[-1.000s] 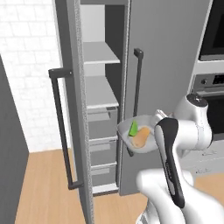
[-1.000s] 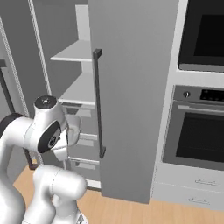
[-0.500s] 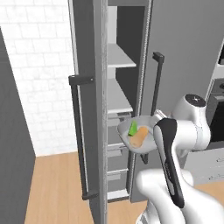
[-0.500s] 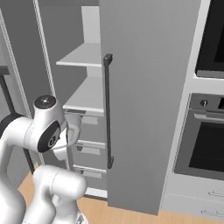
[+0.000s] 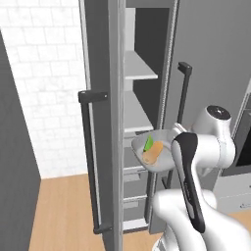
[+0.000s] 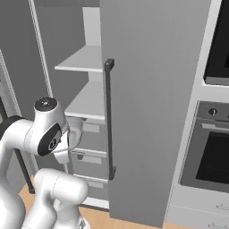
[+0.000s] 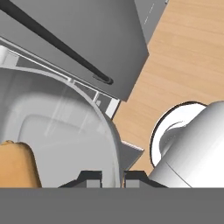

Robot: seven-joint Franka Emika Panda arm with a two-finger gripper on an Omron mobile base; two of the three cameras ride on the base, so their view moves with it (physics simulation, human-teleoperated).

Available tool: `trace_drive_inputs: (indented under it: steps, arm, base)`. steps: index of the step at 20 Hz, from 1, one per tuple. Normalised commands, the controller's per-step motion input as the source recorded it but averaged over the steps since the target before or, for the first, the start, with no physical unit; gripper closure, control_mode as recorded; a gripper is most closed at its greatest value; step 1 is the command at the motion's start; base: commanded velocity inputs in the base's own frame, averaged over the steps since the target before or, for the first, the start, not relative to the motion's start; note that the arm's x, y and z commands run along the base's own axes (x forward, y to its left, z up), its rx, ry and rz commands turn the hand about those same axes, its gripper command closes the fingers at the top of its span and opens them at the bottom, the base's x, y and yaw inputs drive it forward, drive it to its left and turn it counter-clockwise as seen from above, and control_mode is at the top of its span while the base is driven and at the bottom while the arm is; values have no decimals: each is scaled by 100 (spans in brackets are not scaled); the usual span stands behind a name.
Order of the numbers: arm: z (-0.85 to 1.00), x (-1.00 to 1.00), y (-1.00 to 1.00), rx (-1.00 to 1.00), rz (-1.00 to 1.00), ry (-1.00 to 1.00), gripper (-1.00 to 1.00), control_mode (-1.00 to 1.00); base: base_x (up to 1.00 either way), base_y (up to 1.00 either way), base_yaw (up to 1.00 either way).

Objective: Take the meat container that has the chicken drumstick and place it on the second highest rack of the freezer. Then take the vegetable container that has the squash and lemon wedge and place it on the highest rack of the freezer.

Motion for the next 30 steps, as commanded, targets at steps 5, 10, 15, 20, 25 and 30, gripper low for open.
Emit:
trace_drive_inputs:
  steps: [5,10,15,20,25,30]
  arm:
    - [0,0,0,0,0,0,100,100]
    - [0,0,0,0,0,0,100,100]
    - [0,0,0,0,0,0,100,100]
    - [0,0,0,0,0,0,100,100]
    - [37,0,2,0,-4,-4,100,-100]
    - [100,0,0,0,-12,-9,100,-100]
  base:
    - [25,24,1]
    - [33,13,-1]
    - [56,0,-10]
    - [61,0,-4]
    - [14,0,-3]
    - [0,0,0]
